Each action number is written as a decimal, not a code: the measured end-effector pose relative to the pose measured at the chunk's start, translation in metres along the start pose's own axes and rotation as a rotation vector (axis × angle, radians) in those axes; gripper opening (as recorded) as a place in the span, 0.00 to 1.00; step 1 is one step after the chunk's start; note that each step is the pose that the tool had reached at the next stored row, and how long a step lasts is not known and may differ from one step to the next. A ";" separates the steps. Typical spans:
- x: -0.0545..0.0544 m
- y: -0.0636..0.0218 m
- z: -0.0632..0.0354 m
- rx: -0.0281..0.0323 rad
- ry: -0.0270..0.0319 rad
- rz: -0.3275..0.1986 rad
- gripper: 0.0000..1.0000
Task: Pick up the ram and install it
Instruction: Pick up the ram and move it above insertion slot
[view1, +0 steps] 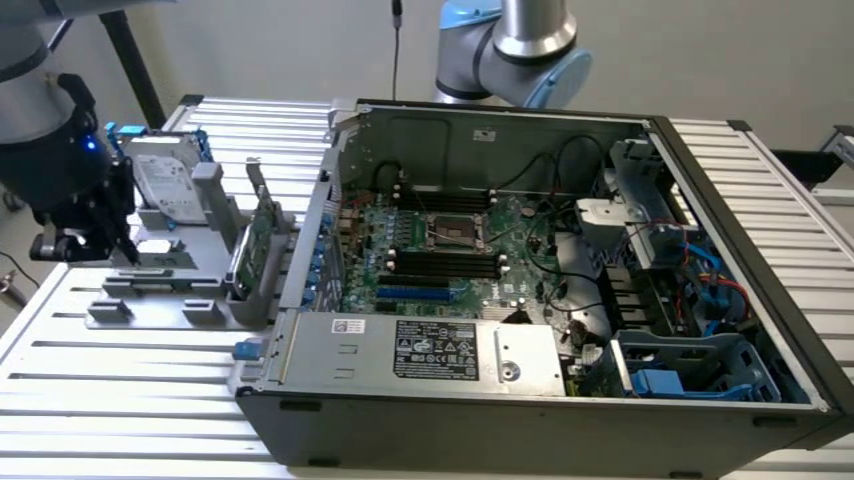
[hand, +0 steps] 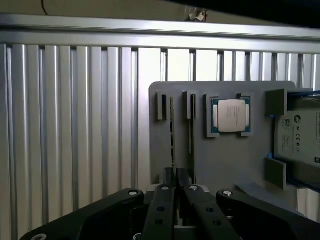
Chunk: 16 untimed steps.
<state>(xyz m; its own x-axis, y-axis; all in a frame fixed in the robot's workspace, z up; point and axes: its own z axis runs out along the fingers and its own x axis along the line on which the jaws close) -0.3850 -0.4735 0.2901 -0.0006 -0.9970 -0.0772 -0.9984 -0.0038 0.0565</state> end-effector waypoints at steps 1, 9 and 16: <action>0.000 -0.0021 -0.0044 0.0000 0.0000 -0.001 0.14; -0.003 -0.0157 -0.0401 -0.0003 0.0004 -0.004 0.14; -0.005 -0.0240 -0.0648 -0.0021 0.0015 -0.027 0.14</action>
<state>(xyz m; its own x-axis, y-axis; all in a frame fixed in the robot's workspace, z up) -0.3574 -0.4735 0.3536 0.0269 -0.9966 -0.0773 -0.9979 -0.0313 0.0565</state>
